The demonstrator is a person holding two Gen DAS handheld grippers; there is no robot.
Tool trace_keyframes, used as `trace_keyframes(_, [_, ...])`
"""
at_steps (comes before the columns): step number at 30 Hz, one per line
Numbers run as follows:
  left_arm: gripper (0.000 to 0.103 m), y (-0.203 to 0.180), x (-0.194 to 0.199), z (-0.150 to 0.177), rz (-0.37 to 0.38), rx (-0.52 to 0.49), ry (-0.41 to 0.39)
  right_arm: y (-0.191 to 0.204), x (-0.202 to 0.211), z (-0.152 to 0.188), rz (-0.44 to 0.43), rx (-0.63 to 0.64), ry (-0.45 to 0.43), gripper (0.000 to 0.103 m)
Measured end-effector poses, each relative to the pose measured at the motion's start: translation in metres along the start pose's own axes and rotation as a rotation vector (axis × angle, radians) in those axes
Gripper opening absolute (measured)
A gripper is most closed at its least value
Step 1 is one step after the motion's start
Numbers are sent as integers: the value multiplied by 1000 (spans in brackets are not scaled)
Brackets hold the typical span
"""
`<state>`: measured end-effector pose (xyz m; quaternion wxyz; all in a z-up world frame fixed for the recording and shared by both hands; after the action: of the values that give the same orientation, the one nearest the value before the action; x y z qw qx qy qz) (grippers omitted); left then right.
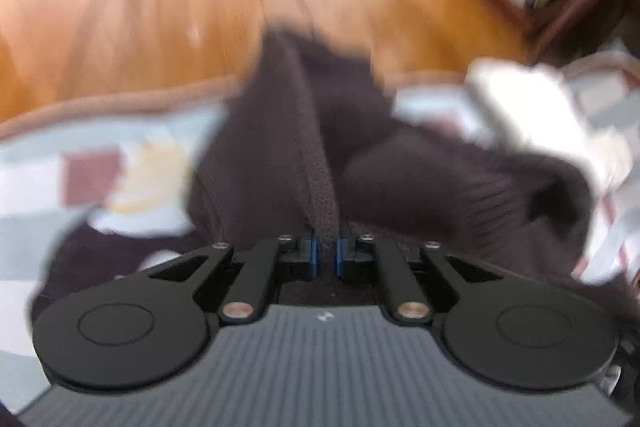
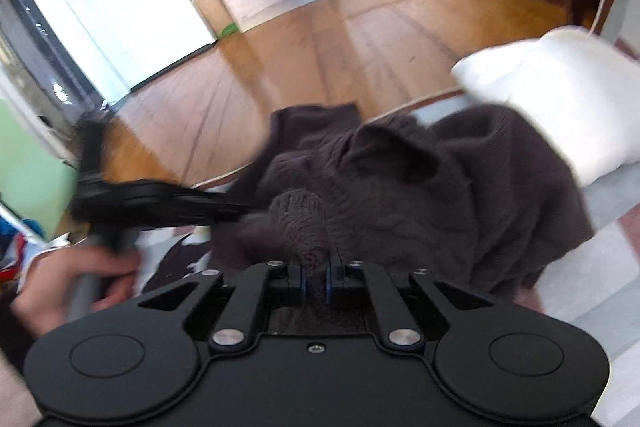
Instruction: Fold clothes
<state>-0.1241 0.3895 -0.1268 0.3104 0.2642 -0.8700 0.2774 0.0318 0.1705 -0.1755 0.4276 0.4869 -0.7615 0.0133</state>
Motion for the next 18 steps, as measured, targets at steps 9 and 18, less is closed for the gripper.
trace_keyframes(9, [10, 24, 65, 2, -68, 83, -81, 29, 38, -38, -46, -13, -204, 8])
trace_keyframes(18, [12, 54, 76, 23, -116, 263, 61, 32, 132, -108, -72, -3, -545, 8])
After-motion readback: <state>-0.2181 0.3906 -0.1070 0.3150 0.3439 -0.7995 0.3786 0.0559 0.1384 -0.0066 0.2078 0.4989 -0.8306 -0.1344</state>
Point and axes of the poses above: each gripper's, at about its wrist camera, not at the fingertips, and x roughly against the way its jaws point, y to its left, z to its underside, the point moved 9 cm from there along -x, roughly the way its jaws point, and after that the axes turned 1 degree about -x, right-handed, at the moved point
